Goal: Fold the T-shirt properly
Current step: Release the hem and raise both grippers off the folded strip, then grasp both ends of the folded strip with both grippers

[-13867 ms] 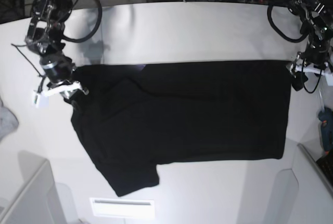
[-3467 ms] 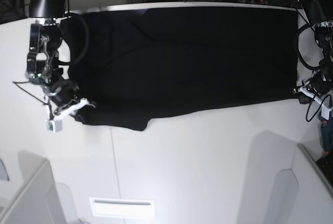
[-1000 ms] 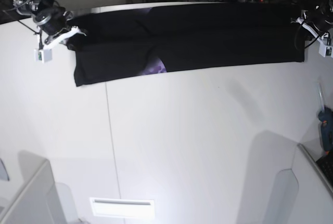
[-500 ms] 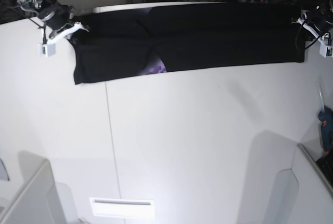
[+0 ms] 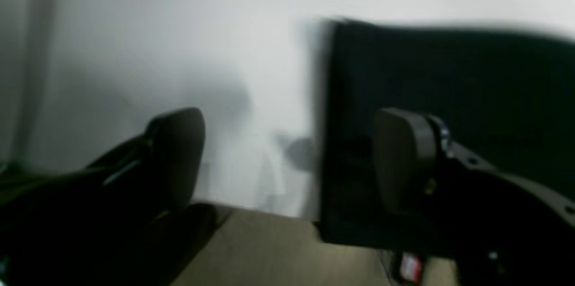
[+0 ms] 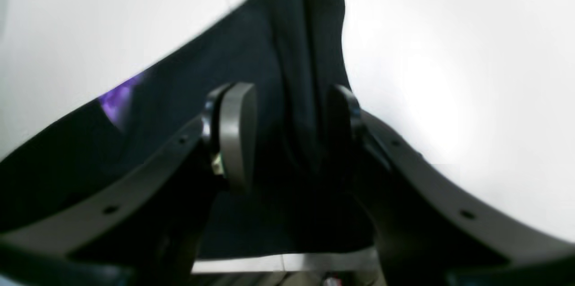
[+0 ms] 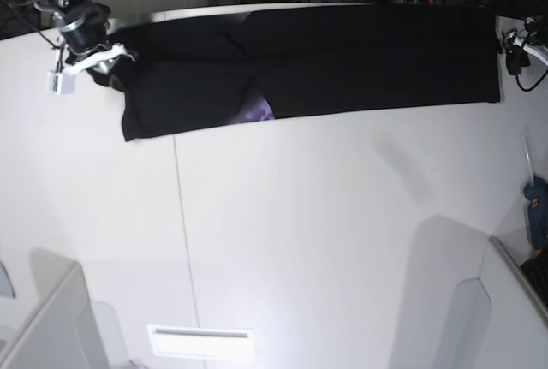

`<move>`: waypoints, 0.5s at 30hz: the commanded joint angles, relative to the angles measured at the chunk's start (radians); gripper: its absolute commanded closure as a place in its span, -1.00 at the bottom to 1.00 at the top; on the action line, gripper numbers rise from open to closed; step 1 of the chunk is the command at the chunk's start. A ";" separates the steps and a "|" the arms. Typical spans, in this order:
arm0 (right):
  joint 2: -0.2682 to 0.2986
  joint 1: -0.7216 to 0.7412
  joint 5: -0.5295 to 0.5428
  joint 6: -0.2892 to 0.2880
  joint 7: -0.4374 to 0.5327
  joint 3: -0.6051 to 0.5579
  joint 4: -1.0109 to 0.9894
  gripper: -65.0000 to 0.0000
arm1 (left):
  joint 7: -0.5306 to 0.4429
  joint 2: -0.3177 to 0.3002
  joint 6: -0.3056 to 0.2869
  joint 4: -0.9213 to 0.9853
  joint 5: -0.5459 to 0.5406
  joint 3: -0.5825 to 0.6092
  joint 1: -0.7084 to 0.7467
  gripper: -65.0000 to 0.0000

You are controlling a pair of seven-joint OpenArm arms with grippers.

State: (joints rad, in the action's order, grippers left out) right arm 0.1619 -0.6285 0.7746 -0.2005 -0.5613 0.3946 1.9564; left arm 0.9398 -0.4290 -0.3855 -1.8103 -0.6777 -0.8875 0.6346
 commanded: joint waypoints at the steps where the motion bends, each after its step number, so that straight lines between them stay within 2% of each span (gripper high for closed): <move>1: 0.009 0.006 0.018 -0.066 0.025 0.002 0.025 0.27 | -0.012 0.012 -0.008 -0.032 -0.020 -0.012 0.000 -0.42; 2: 0.009 0.017 0.018 -0.104 0.016 0.002 0.021 0.34 | -0.014 0.026 -0.008 -0.035 -0.020 -0.012 -0.002 -0.19; 3: 0.005 0.039 0.018 -0.138 0.001 0.002 0.013 0.47 | -0.015 0.040 -0.008 -0.030 -0.020 -0.011 -0.011 0.13; 5: 0.003 0.086 0.018 -0.172 -0.062 -0.003 -0.041 0.88 | -0.015 0.068 -0.008 -0.006 -0.009 0.012 -0.046 1.00; 6: 0.003 0.111 0.018 -0.175 -0.090 -0.013 -0.075 1.00 | -0.015 0.077 -0.008 0.014 0.006 0.029 -0.060 1.00; 8: 0.003 0.151 0.019 -0.175 -0.130 -0.023 -0.148 1.00 | -0.015 0.083 -0.007 0.062 0.057 0.075 -0.091 1.00; 11: 0.003 0.180 0.019 -0.175 -0.130 -0.033 -0.243 1.00 | -0.018 0.095 -0.007 0.129 0.149 0.155 -0.131 1.00; 15: 0.009 0.230 0.016 -0.175 -0.130 -0.023 -0.348 1.00 | -0.018 0.121 -0.007 0.179 0.243 0.201 -0.180 1.00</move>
State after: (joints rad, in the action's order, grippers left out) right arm 0.1570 -0.4007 0.7860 -0.3744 -0.7101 0.3626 1.5944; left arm 0.9249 -0.2913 -0.3943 -1.6260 -0.4400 -0.6884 0.4591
